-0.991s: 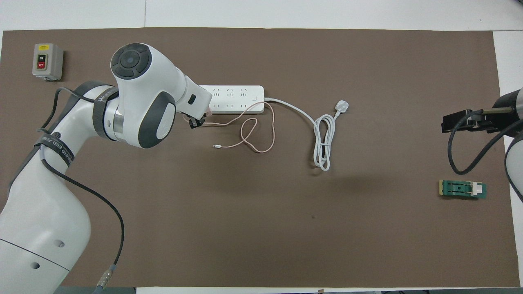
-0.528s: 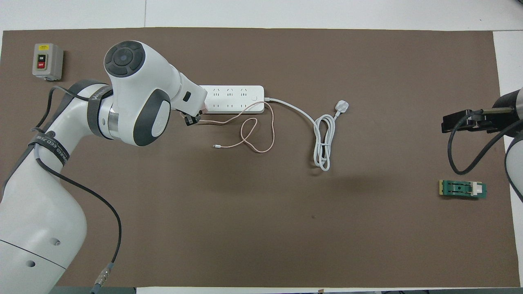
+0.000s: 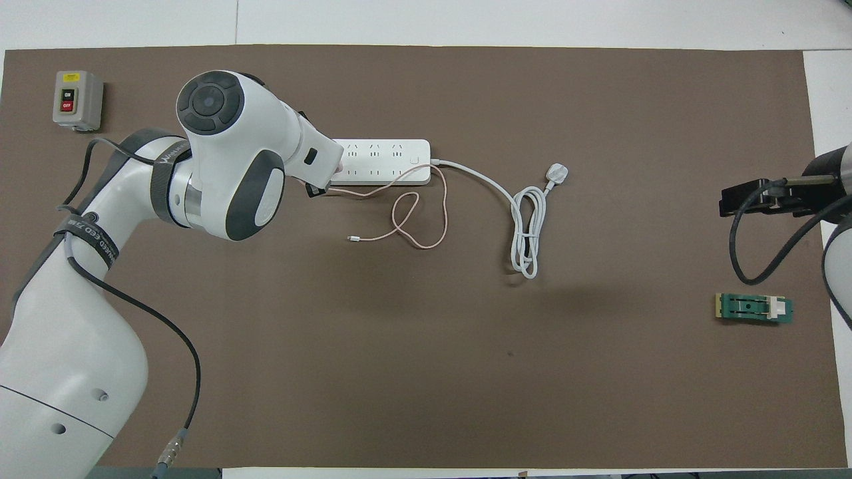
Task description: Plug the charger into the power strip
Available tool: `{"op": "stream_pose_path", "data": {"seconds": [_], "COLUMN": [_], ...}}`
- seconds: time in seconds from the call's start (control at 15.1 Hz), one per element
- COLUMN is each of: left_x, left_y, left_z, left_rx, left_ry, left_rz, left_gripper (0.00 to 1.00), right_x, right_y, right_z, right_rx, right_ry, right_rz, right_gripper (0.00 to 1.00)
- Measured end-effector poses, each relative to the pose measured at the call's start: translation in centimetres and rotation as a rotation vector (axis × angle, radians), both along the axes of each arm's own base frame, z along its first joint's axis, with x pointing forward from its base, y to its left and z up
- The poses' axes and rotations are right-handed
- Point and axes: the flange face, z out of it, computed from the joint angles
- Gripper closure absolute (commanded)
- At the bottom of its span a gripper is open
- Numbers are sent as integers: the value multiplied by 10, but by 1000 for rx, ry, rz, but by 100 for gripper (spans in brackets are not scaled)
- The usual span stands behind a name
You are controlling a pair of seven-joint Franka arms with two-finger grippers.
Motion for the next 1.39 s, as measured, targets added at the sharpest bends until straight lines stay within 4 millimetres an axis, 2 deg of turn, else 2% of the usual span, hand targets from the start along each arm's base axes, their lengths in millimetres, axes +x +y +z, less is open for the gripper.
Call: {"op": "stream_pose_path", "data": {"seconds": [1.39], "left_x": [-1], "left_y": [0], "left_z": [-9], "left_rx": [67], "left_ry": [-47], "left_rz": [-52], "left_gripper": [100], "right_x": [0], "right_y": [0], "right_z": [0], "right_rx": [0], "right_ry": [0], "right_rz": [0], "right_gripper": [0]}}
